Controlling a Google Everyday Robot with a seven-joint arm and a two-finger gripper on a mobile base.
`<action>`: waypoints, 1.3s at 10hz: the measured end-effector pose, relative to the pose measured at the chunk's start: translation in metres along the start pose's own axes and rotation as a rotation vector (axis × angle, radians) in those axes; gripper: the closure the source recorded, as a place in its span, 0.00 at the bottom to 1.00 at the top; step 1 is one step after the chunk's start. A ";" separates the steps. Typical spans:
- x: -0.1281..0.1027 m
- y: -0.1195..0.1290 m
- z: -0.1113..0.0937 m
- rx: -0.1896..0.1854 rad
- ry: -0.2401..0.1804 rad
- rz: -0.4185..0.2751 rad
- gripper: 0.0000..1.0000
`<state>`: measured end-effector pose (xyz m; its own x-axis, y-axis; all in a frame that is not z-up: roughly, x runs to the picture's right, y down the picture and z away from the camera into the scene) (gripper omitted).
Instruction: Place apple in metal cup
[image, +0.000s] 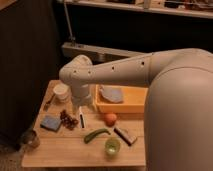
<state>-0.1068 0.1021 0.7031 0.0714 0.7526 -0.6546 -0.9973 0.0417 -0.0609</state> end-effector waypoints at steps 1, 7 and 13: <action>0.000 0.000 0.000 0.000 0.000 0.000 0.35; 0.000 0.000 0.000 0.000 -0.001 -0.001 0.35; -0.016 -0.041 -0.023 -0.030 -0.085 0.066 0.35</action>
<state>-0.0664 0.0726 0.6987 0.0024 0.8063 -0.5915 -0.9986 -0.0288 -0.0434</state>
